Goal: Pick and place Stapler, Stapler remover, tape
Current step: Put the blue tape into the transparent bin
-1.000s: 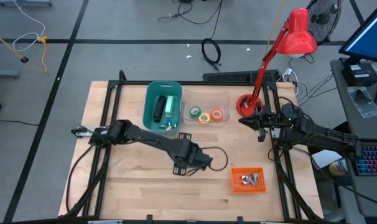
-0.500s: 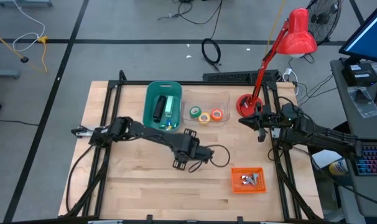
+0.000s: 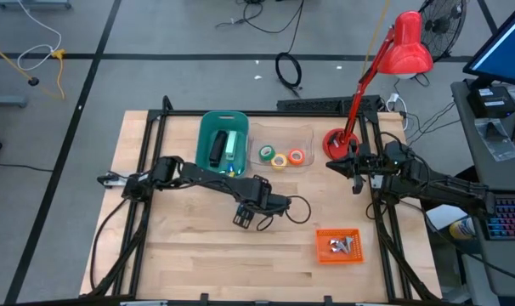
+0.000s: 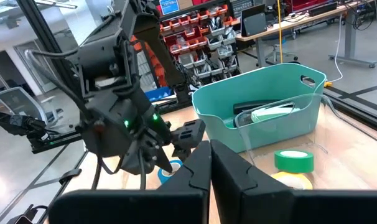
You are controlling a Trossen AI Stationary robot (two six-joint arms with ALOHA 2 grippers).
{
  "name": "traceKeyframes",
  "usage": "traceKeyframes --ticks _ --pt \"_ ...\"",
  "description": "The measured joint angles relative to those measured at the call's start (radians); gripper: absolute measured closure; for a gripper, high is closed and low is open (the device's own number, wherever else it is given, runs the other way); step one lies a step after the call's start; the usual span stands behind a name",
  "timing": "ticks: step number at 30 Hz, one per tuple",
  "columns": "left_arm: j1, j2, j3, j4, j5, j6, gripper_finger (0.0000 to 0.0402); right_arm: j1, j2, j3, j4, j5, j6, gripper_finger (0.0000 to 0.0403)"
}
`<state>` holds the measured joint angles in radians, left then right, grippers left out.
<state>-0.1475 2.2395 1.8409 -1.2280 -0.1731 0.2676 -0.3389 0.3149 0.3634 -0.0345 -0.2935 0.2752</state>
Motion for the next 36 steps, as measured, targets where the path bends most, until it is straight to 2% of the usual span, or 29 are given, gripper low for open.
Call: traceKeyframes --ticks 8,11,20,26,33,36 --pt "0.021 -0.002 0.0 0.109 0.019 0.004 0.0157 0.0 0.0 0.0 0.0 0.001 0.0 0.0403" --pt "0.029 -0.002 -0.007 0.115 0.046 0.025 0.0168 0.0 0.0 0.0 0.0 0.002 0.0 0.0403" --pt "0.034 0.005 -0.088 0.182 0.102 0.043 0.0238 0.0 0.0 0.0 0.0 0.002 -0.002 0.0403" --pt "0.032 0.0 -0.095 0.194 0.096 0.044 0.028 0.0 0.0 0.0 -0.001 0.003 -0.006 0.0403" --pt "0.029 0.0 -0.095 0.191 0.097 0.043 0.0359 0.0 0.0 0.0 -0.001 0.003 -0.006 0.0403" --pt "0.027 0.0 -0.089 0.169 0.098 0.039 0.036 0.0 0.0 0.0 -0.001 0.003 -0.004 0.0403"
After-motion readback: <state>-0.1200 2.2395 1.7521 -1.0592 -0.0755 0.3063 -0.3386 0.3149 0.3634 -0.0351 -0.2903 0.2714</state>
